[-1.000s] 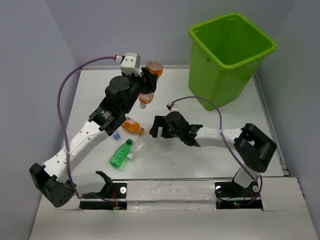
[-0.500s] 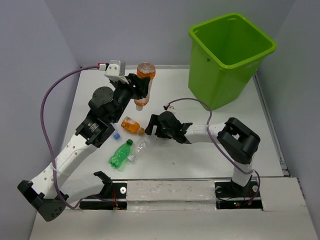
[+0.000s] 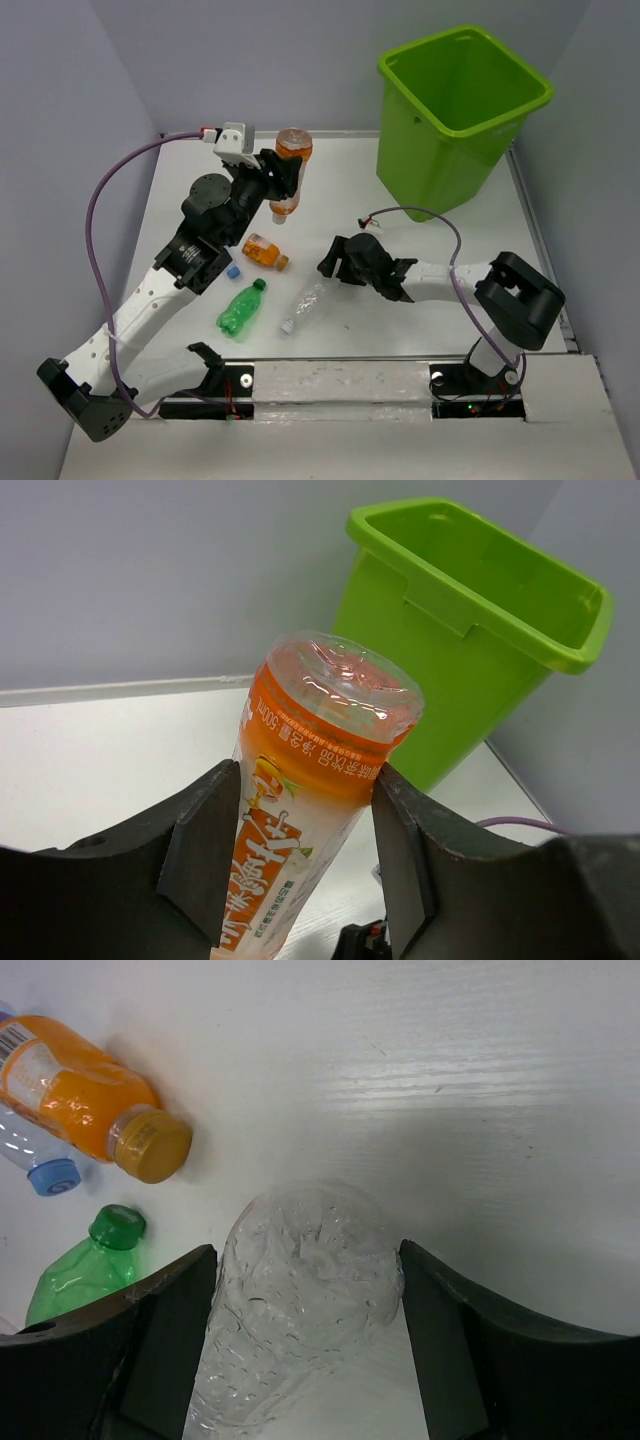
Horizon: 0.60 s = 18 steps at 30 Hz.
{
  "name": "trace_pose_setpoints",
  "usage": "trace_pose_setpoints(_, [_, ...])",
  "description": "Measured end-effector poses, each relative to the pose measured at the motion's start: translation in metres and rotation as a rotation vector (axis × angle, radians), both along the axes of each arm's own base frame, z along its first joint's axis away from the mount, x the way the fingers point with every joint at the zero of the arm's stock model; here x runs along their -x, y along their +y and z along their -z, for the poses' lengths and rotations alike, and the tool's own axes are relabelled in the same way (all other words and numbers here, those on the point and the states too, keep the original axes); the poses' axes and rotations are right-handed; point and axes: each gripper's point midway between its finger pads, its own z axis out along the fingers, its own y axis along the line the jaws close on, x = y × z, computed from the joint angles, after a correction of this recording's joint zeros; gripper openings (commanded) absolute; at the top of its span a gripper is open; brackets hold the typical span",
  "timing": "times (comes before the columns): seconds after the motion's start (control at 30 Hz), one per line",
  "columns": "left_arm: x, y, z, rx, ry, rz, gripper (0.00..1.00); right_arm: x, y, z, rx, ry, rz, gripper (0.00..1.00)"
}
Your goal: Put the plastic bottles in the bin
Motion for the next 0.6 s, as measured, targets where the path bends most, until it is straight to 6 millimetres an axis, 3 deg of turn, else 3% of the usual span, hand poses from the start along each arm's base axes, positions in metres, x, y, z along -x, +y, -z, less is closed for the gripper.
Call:
trace_pose_setpoints(0.13, [-0.001,-0.001,0.001,0.001,0.003,-0.001,0.32,0.004,-0.017,-0.028,-0.003,-0.072,-0.003,0.3])
trace_pose_setpoints(0.2, [-0.002,-0.001,0.002,0.0,0.004,0.0,0.32,0.004,-0.026,-0.061,-0.019,-0.147,-0.01,0.3])
trace_pose_setpoints(0.3, [-0.002,-0.002,0.0,0.008,0.0,0.0,0.32,0.003,-0.041,-0.131,-0.057,-0.311,-0.012,0.3])
trace_pose_setpoints(0.4, [0.0,-0.004,-0.004,0.028,-0.003,0.013,0.31,-0.002,-0.064,-0.22,-0.091,-0.508,0.031,0.3])
trace_pose_setpoints(0.47, [0.003,-0.007,-0.011,0.051,-0.009,0.036,0.31,-0.009,-0.088,-0.287,-0.104,-0.657,0.097,0.3])
trace_pose_setpoints(0.5, [0.005,-0.009,-0.018,0.067,-0.017,0.051,0.31,-0.012,-0.099,-0.307,-0.099,-0.701,0.125,0.3])
trace_pose_setpoints(0.6, [0.012,-0.01,-0.047,0.121,-0.067,0.081,0.31,-0.026,-0.153,-0.395,-0.075,-0.875,0.285,0.3])
